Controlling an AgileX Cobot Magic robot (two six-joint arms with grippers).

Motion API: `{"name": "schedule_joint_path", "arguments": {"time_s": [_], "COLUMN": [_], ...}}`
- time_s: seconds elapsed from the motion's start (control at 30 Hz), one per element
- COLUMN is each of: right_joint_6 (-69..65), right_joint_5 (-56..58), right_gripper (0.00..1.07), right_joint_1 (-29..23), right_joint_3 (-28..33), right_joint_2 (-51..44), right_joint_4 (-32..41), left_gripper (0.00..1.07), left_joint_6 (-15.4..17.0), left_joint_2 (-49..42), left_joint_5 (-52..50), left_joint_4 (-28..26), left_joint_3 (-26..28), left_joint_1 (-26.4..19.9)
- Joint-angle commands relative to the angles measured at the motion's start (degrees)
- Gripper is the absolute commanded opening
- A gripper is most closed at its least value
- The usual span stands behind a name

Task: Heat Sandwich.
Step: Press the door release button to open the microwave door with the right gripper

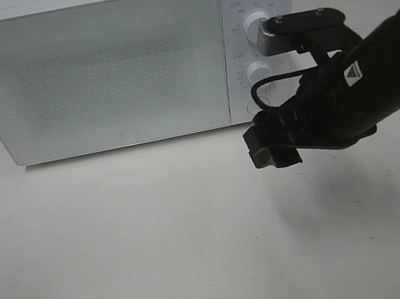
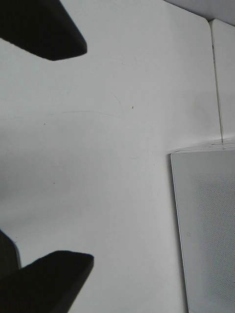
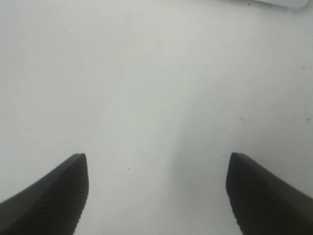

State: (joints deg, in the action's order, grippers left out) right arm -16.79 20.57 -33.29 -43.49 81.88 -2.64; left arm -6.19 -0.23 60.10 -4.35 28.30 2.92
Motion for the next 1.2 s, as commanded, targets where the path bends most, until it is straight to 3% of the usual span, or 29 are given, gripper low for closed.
{"name": "schedule_joint_path", "arguments": {"time_s": [0.03, 0.27, 1.2], "right_joint_6": [1.89, 8.02, 11.75], "right_joint_5": [7.1, 16.44, 36.73], "right_gripper": [0.76, 0.76, 0.76], "right_joint_1": [0.29, 0.23, -1.32], "right_joint_3": [-3.27, -7.39, -7.05], "right_joint_2": [-1.43, -4.93, -36.33], "right_joint_4": [-6.25, -8.71, -7.96], "left_gripper": [1.0, 1.0, 1.0], "left_joint_6": [0.46, 0.46, 0.46], "left_joint_2": [-1.2, -1.2, -1.2], "left_joint_5": [-0.69, -0.69, -0.69], "left_joint_4": [-0.46, -0.46, -0.46], "left_joint_3": [-0.11, -0.11, -0.11], "left_joint_1": [-0.17, -0.17, -0.17]}}
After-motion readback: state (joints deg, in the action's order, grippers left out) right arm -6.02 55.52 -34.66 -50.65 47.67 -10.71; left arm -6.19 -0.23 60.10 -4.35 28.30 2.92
